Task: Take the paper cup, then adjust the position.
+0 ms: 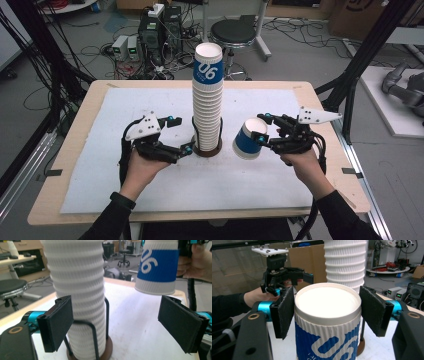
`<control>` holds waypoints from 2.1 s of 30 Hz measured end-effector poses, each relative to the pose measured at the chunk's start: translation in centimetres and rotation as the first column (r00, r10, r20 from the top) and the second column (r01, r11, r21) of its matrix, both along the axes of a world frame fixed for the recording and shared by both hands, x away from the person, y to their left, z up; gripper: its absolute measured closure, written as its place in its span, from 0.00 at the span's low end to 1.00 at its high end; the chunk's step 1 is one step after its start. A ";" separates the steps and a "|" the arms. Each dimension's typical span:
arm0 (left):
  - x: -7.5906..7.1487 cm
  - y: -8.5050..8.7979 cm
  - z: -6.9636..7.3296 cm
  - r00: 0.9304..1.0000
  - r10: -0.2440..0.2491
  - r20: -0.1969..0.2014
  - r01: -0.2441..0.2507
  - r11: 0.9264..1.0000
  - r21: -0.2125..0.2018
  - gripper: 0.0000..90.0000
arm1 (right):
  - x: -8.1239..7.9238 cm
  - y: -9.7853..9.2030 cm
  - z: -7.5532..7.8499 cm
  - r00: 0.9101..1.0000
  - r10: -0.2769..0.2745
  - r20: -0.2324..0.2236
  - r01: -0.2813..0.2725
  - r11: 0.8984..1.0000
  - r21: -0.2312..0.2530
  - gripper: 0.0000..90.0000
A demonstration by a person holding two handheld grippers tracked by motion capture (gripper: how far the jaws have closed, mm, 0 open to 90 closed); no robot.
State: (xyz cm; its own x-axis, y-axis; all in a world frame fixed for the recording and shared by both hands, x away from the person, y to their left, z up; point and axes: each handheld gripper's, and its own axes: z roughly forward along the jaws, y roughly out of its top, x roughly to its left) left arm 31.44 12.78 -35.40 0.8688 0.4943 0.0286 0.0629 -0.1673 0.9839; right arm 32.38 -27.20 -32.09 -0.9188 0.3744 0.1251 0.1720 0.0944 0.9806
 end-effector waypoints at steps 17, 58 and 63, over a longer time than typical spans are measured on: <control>-1.4 0.0 -2.5 1.000 0.010 -0.006 -0.010 1.000 0.001 0.15 | -0.5 0.3 -1.6 1.000 -0.005 0.006 0.005 0.999 -0.033 0.35; -0.5 -9.5 -4.1 0.936 -0.318 -0.150 0.323 0.946 0.010 0.14 | -1.6 2.5 -2.4 0.992 0.124 -0.017 -0.125 0.990 -0.068 0.35; -0.4 -10.3 -4.3 0.931 -0.331 -0.151 0.335 0.942 0.003 0.14 | -1.7 2.9 -2.5 0.991 0.134 -0.018 -0.135 0.988 -0.071 0.35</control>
